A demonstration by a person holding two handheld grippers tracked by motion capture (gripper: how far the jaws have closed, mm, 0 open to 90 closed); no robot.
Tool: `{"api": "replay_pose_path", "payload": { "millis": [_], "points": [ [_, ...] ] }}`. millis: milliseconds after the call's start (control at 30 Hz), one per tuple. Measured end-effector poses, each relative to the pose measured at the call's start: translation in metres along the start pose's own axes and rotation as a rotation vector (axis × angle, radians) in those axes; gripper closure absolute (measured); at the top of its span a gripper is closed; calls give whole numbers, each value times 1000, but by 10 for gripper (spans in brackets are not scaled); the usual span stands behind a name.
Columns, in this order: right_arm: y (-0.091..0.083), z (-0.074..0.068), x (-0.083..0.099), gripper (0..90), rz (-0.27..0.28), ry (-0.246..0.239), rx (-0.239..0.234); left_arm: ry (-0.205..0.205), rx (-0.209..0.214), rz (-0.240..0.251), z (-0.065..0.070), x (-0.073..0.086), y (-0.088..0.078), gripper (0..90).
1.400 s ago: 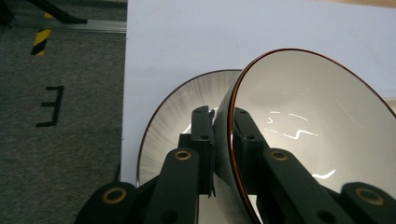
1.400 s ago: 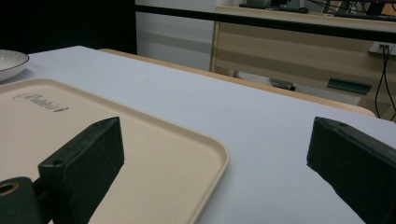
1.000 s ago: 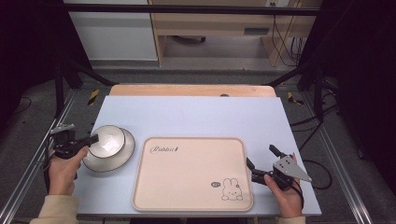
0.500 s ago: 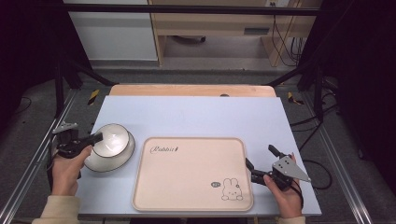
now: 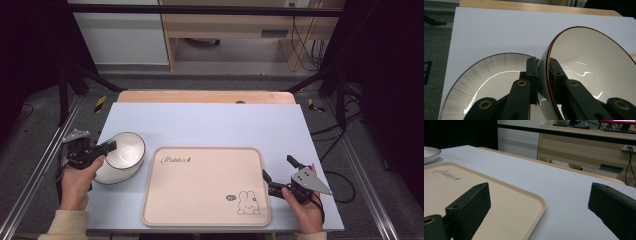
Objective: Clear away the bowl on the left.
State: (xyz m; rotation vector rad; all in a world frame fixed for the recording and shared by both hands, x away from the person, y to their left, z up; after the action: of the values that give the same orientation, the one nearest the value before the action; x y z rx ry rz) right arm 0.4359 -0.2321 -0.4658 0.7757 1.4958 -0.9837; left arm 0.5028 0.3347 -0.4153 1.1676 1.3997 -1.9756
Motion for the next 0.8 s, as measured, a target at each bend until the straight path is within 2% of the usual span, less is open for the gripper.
{"api": "replay_pose_path", "payload": {
  "millis": [333,800],
  "points": [
    [0,0,0,46,-1,-3,4,36,24,-8,15,-3,4,809],
    [1,-1,0,46,0,-8,4,63,66,-4,37,-7,11,809]
  ]
}}
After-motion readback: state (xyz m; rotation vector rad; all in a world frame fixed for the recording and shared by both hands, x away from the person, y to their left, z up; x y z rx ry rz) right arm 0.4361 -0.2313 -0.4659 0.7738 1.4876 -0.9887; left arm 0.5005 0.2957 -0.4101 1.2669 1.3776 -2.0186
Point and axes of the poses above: each handheld gripper's, and its own axes: y roughly forward along the jaws, x roughly out of its underside, z roughly to its right, the point moved 3 cm from there along y, roughly forward along the jaws, and after that the axes turned 6 degrees about y, right-handed, at the moved point
